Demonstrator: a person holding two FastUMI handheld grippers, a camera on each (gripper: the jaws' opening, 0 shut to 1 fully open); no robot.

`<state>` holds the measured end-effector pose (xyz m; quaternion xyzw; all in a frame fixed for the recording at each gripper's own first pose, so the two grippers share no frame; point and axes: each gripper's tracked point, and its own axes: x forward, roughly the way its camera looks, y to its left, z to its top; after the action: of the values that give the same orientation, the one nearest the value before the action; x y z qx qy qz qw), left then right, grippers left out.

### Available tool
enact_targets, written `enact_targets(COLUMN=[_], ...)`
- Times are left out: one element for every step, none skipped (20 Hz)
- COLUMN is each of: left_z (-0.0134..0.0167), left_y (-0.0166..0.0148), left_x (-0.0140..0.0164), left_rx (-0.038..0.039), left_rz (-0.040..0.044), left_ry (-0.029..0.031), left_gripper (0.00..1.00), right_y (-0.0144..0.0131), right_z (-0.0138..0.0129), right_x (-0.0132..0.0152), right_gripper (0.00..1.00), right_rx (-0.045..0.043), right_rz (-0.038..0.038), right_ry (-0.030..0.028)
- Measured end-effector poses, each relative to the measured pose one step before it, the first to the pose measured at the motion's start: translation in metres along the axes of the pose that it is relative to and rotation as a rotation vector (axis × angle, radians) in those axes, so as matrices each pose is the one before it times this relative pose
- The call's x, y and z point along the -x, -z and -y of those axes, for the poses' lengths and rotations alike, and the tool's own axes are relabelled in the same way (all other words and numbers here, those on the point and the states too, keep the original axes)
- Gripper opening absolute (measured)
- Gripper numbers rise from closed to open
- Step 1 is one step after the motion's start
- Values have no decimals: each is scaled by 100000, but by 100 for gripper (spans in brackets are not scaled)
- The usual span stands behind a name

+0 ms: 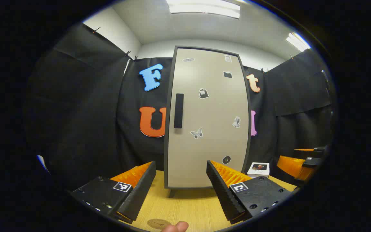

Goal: Open the cabinet door with the right hand, grasp the bottle in the cabinet with the left hand and place it on the coaster, then close the cabinet door with the right hand.

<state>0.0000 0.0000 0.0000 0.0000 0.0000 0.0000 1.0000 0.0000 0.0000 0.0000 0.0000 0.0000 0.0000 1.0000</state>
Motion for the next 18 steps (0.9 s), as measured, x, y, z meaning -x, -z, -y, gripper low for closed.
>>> enact_targets(left_z=[187, -6, -36, 98, 148, -23, -30, -99, -82, -66, 36, -82, -139, -55, 21, -54, -16, -3], left_y=[66, 84, -2, -5, 102, 50, -21, 27, -138, -76, -40, -91, -82, -45, 17, 9, 7, -2], left_x=[-57, -22, -26, 9, -39, 31, -39, 55, 5, -87, -12, 73, 75, -23, -11, -23, 73, -70], left_rx=[-564, -685, -489, -31, 353, 371, 133, -93, -150, -194, 36, 256, 274, 127, 85, 212, 101, -124], left_rz=[-213, -97, 153, 48, -146, -105, -170, -75, 251, 408, 427, 315, 168, 93, 0, -77, -43, -16], left_ry=[68, -319, -191, 19, 185, 101, -83, -210, -213, 30, 279, 32, -304, -113, -156, 134, 214, -90], left_gripper=[95, 95, 95, 95, 95, 95, 95, 95, 95, 95, 95, 95, 95, 95, 95, 95, 95, 95], right_y=[35, 7, 1, 136, 24, 29, -101, 36, -137, -39, 13, 36, -28, 79, -44, 17, -31, 131], right_z=[106, -13, 130, 80, 184, 164, 36, 10, 21, 54, 9, 120, 54, -104, -96, 46, 13, -141], right_x=[-19, 17, -90, 44, 33, 23, -27, 127, 61, 19, 8, -22, 61, 48, -17, -70, -92, 37], right_gripper=[100, 100, 100, 96, 96, 96, 100, 100, 100, 100, 99, 100, 100, 100, 100, 100, 96, 100], right_rx=[-306, -717, -671, -424, -136, -28, 57, -12, -134, -282, -301, -216, -115, -63, -114, -60, 43, 193], right_rz=[-130, 200, -52, -179, -248, 59, 112, 249, 419, 338, 186, 42, -57, -81, 24, 50, -116, -272], right_ry=[-5, -78, -19, 222, 346, 258, 180, 189, -72, -24, 60, 159, 111, -26, -55, -74, -153, -76])
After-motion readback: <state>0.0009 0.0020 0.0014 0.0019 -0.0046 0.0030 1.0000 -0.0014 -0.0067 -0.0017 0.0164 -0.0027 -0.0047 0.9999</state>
